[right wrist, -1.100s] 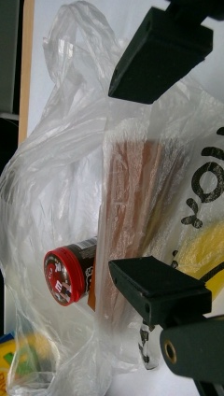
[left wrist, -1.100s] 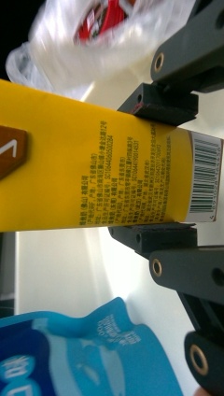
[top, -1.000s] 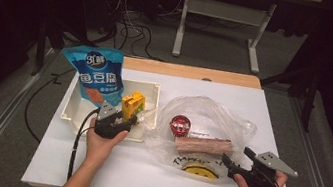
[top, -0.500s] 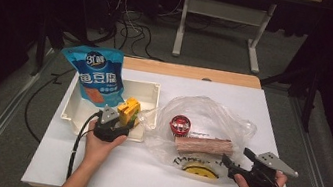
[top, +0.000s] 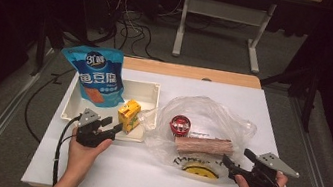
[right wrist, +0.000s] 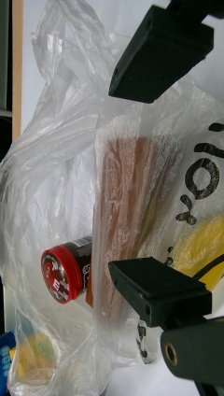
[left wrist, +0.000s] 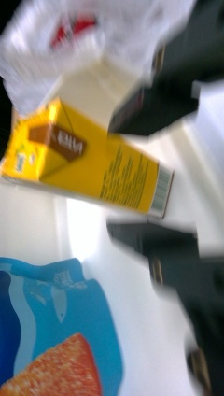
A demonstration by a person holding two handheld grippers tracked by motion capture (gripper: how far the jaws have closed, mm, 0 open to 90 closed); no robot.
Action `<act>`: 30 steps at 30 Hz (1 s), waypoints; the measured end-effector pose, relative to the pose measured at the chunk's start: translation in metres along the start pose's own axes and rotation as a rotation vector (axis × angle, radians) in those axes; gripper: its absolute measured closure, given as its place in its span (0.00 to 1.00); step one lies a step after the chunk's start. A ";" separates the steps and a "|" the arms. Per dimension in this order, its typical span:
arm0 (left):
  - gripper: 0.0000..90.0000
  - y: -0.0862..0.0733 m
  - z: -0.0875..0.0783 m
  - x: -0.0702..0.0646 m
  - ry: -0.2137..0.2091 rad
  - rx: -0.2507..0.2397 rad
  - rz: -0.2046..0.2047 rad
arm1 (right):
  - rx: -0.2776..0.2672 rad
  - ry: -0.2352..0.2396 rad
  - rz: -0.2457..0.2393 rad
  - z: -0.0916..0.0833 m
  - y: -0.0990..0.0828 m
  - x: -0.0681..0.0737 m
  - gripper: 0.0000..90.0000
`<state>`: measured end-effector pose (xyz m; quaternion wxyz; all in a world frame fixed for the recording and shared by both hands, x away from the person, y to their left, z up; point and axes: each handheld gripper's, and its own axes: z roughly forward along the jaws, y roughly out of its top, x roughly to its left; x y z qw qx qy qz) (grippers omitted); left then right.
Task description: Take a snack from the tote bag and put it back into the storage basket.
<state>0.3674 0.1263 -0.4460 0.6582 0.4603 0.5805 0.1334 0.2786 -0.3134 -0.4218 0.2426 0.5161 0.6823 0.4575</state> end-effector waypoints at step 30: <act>1.00 -0.001 0.089 -0.006 0.180 0.103 -0.057 | 0.018 -0.004 0.005 0.003 -0.003 0.001 0.17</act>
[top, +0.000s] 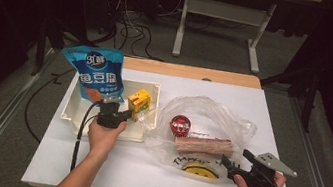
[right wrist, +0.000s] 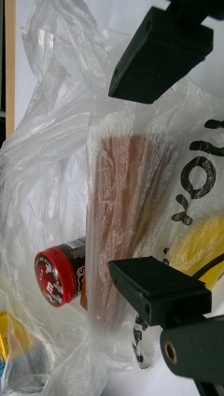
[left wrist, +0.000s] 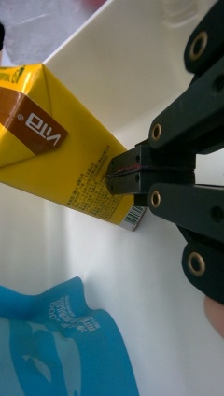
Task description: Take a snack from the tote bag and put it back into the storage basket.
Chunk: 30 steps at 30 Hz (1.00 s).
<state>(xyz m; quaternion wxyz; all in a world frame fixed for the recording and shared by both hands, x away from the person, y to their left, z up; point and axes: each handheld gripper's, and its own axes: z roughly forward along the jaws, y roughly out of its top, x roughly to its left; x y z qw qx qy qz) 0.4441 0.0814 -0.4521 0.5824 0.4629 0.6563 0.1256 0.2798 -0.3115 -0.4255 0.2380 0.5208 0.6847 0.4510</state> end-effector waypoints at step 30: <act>1.00 -0.005 0.016 -0.007 -0.014 0.090 0.013 | 0.009 0.003 -0.007 0.003 -0.002 0.004 0.17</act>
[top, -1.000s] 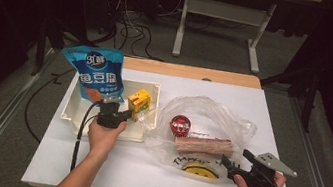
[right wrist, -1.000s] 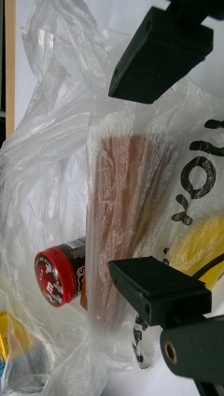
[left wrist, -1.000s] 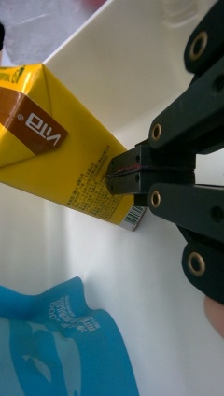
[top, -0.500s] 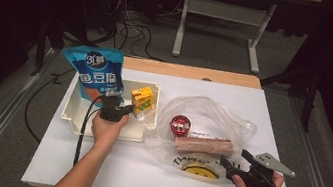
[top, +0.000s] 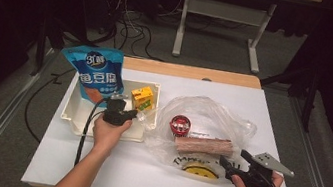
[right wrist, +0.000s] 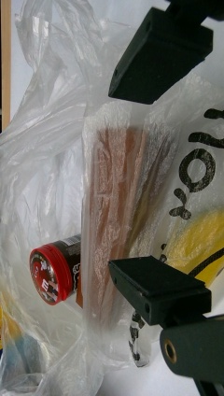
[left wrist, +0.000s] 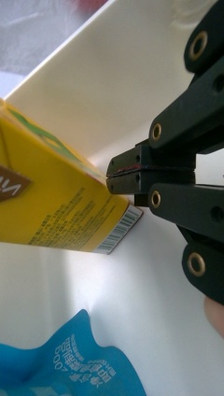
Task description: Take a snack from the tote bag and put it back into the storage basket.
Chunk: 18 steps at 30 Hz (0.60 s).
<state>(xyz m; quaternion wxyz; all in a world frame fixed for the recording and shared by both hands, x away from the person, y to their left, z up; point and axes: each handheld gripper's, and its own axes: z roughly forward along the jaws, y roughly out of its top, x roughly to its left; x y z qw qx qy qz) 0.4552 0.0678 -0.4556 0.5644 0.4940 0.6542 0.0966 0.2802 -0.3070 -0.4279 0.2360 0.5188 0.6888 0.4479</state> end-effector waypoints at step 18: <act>1.00 0.007 0.017 0.003 0.045 -0.020 -0.044 | -0.007 -0.006 0.017 -0.003 -0.001 -0.006 0.17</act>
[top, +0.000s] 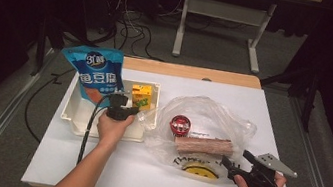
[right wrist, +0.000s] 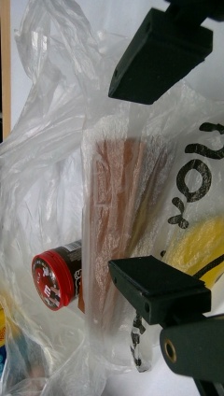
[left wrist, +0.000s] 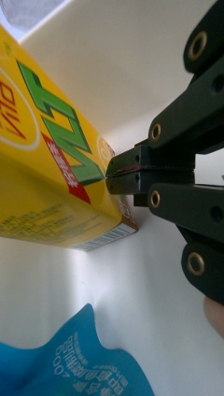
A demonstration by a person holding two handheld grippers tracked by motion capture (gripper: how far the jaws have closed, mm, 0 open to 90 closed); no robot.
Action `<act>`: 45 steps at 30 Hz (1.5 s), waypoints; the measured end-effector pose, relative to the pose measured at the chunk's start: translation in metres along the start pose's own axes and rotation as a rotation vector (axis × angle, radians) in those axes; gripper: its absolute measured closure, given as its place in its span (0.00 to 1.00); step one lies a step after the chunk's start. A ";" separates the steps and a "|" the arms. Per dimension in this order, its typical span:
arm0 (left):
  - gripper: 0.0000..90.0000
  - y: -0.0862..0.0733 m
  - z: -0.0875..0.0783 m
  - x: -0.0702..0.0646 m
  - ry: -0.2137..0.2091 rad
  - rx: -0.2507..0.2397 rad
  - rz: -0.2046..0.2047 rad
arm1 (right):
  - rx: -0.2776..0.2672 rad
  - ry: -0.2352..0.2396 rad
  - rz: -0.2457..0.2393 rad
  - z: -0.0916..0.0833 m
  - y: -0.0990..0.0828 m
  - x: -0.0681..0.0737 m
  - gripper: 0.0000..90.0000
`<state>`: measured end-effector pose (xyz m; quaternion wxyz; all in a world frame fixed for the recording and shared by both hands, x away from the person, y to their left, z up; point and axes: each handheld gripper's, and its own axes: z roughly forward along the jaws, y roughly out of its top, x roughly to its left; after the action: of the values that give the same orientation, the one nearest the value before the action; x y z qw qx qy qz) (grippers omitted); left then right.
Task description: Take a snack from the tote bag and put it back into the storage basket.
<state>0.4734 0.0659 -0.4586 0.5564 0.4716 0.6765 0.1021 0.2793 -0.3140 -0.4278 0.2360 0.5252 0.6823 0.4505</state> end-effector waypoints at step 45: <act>1.00 0.015 -0.026 -0.005 -0.001 -0.168 0.012 | -0.028 0.010 -0.035 0.006 0.011 0.022 0.19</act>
<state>0.4593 0.0804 -0.4358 0.5938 0.4272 0.6624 0.1616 0.2821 -0.2905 -0.4176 0.2477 0.5074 0.6864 0.4583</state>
